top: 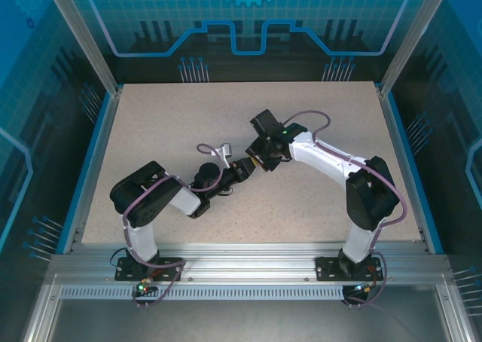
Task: Insert the wireless bluetooth earbuds into the charging case
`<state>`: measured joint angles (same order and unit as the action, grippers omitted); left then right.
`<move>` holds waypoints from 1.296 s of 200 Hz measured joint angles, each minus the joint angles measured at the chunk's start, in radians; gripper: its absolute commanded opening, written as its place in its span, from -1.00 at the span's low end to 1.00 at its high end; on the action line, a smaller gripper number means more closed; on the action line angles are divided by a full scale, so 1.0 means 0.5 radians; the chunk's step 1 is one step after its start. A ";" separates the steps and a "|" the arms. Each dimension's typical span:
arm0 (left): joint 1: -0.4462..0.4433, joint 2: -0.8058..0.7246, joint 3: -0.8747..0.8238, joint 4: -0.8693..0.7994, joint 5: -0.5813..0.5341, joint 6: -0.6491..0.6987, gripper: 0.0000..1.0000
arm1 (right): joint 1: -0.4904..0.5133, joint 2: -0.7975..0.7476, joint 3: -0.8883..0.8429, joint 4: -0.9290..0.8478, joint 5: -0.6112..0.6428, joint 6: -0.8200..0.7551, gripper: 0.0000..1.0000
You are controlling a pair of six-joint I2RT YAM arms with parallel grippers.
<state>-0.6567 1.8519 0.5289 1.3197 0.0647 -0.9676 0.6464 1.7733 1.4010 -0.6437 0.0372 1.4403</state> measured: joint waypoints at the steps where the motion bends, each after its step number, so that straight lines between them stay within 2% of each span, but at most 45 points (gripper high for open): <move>1: 0.000 0.000 -0.001 0.000 0.000 -0.001 -0.50 | 0.000 0.000 0.000 0.001 0.000 0.001 -0.09; 45: 0.000 0.002 0.000 0.007 -0.015 -0.014 -0.79 | 0.000 0.000 0.000 0.012 0.011 0.000 -0.01; 52: 0.000 0.002 0.000 0.008 -0.014 -0.016 -0.82 | 0.001 0.000 0.000 0.012 0.013 -0.001 0.07; 75: -0.002 0.002 -0.001 -0.001 -0.016 -0.013 -0.86 | 0.002 0.000 0.018 -0.012 0.014 -0.008 0.53; 95: -0.002 -0.004 -0.001 -0.037 -0.016 -0.012 -0.91 | -0.004 0.000 0.071 -0.036 0.029 -0.030 0.67; 136: 0.017 -0.218 -0.031 -0.287 0.008 0.015 -0.96 | -0.108 -0.099 0.099 -0.052 0.077 -0.218 0.76; 173: 0.157 -0.517 -0.031 -0.603 0.143 0.108 -1.00 | -0.268 -0.333 -0.089 0.105 0.043 -0.690 0.79; 220: 0.412 -0.816 0.016 -1.082 0.474 0.320 -1.00 | -0.356 -0.507 -0.546 0.465 -0.114 -1.260 0.79; 259: 0.546 -0.929 0.091 -1.375 0.783 0.487 -1.00 | -0.375 -0.745 -0.928 0.860 -0.410 -1.536 0.79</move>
<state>-0.3840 1.3872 0.5743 0.6323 0.4561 -0.7242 0.4587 1.4006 0.9371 -0.2138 -0.1680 0.6724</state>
